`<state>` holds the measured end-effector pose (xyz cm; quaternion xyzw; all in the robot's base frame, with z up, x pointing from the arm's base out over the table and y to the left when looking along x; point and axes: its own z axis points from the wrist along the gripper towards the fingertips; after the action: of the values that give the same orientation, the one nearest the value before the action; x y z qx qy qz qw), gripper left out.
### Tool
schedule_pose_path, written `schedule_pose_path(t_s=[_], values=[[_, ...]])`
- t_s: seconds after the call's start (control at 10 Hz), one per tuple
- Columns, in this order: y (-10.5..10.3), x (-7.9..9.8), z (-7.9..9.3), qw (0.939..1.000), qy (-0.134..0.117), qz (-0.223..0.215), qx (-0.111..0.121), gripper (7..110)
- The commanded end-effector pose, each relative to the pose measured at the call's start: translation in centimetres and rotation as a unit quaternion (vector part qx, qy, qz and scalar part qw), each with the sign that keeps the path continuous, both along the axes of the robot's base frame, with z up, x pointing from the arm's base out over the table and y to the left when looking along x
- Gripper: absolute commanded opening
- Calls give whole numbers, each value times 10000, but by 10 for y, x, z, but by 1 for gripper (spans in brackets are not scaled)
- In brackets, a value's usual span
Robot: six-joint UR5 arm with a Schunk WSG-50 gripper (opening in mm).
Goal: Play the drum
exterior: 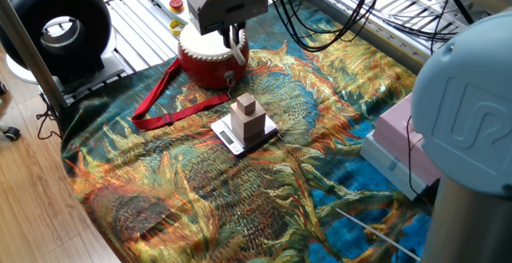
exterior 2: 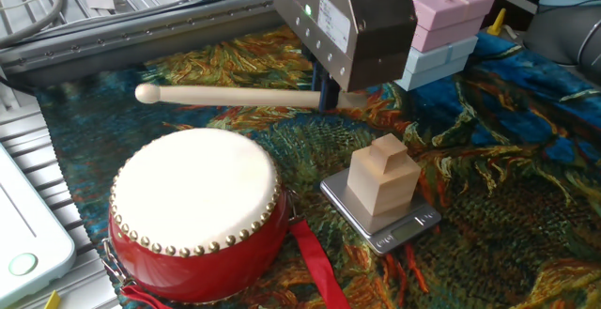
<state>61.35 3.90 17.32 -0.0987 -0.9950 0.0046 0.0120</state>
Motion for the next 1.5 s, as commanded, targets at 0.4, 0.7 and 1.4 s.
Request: schedule_pose_path(t_s=[0.4, 0.7, 1.4], values=[[3, 8, -1, 10000, 23, 25, 47, 7], [7, 20, -11, 9999, 0, 63, 86, 7], [6, 41, -28, 9999, -14, 109, 49, 7]])
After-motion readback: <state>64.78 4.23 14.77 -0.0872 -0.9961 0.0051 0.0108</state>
